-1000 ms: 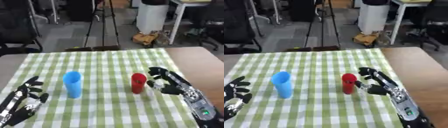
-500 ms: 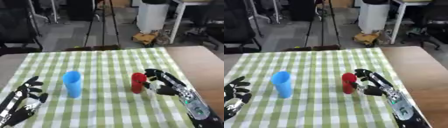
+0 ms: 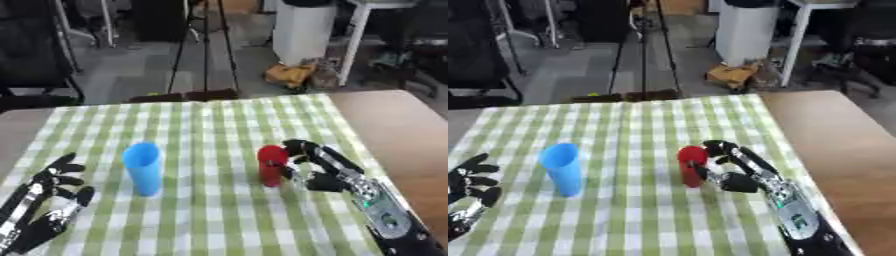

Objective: Pour the contents of one cup into another cup.

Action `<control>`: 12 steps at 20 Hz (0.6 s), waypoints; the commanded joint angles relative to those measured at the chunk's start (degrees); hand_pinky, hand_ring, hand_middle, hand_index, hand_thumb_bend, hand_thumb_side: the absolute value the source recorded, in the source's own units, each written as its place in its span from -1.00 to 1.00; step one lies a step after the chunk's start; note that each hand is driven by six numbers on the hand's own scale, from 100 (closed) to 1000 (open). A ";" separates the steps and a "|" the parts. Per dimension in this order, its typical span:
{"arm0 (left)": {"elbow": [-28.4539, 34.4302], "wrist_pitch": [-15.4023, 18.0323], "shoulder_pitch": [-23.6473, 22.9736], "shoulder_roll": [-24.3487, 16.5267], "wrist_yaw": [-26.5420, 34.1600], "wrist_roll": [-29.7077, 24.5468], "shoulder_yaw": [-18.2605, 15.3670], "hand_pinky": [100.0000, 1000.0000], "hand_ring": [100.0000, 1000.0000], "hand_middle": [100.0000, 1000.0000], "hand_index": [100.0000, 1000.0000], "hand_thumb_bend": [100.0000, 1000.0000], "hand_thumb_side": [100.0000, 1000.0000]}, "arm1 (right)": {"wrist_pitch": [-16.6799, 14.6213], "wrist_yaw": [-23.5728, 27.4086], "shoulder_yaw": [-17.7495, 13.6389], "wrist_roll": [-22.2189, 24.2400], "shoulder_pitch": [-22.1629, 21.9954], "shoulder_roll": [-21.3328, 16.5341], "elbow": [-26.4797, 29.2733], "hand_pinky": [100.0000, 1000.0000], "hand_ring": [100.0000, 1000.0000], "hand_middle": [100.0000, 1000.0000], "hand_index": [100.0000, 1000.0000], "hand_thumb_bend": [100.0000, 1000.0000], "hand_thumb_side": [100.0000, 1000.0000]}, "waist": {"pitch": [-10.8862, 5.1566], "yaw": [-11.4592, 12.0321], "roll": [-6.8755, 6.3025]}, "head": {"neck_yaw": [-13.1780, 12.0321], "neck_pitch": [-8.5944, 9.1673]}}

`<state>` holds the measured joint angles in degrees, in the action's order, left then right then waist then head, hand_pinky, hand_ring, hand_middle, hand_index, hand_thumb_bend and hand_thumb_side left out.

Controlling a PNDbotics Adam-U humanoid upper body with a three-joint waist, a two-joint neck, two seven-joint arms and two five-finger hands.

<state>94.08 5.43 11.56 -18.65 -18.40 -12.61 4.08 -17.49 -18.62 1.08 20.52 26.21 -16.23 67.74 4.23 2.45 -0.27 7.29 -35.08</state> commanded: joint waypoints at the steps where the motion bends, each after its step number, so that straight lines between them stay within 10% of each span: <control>1: 0.67 0.07 0.84 -0.68 0.30 -0.15 -0.11 0.23 0.44 0.56 0.88 -0.33 0.36 | -0.22 -0.54 0.06 0.19 1.35 -0.09 0.21 0.54 0.66 0.55 0.84 -0.24 0.02 | -0.45 0.16 -0.08 | 0.40 0.50; 12: 0.71 -0.01 0.85 -0.62 0.41 -0.30 -0.03 0.23 0.45 0.56 0.89 -0.36 0.39 | -0.85 -1.25 -0.12 -0.04 1.47 0.08 -0.55 0.64 0.89 0.73 0.89 -0.14 0.11 | -0.28 0.42 0.00 | 0.69 0.37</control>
<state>94.08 5.30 11.58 -18.63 -18.18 -12.77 4.10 -17.97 -19.45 1.10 20.49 26.57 -15.40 66.83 4.46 2.80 -0.25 7.73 -35.08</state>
